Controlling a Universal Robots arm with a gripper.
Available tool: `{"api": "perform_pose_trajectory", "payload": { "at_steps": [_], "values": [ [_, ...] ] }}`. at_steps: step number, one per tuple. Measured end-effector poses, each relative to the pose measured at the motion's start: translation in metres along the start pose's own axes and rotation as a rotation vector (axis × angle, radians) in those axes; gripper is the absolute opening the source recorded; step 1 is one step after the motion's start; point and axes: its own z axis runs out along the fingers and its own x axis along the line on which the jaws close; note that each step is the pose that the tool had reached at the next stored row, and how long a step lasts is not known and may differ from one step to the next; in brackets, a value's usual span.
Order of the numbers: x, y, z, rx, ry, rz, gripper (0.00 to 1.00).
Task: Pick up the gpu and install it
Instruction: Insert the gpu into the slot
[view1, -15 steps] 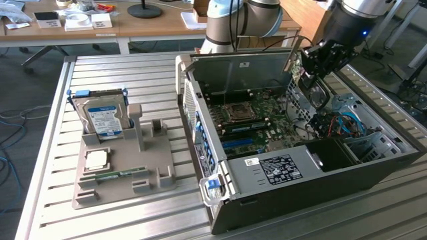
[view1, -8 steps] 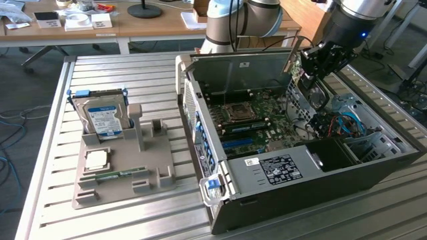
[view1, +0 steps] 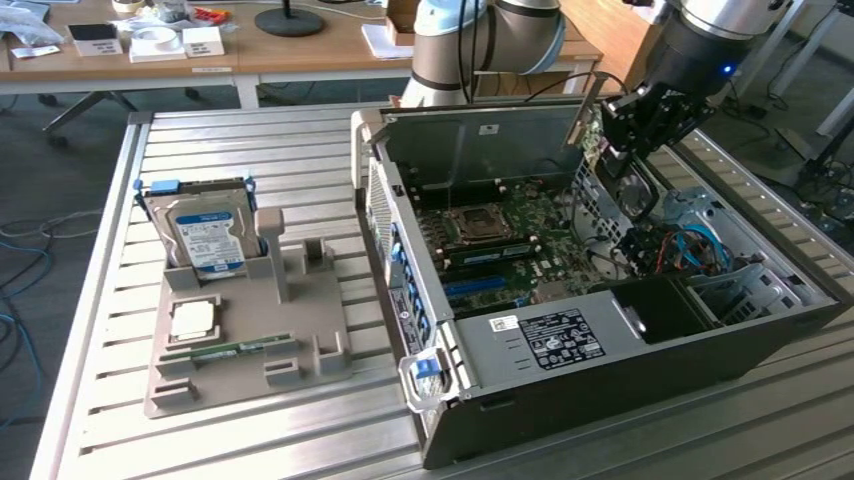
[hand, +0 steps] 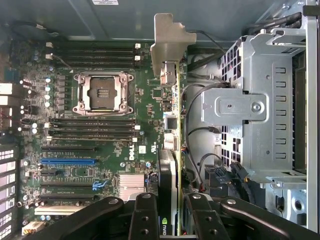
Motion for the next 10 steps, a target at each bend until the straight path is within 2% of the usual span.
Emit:
{"api": "perform_pose_trajectory", "payload": {
  "at_steps": [6,10],
  "values": [
    [0.0000,0.0000,0.0000,0.0001,0.0008,-0.008,0.27],
    [0.0001,0.0000,0.0001,0.0000,0.0057,-0.055,0.27]
  ]
}}
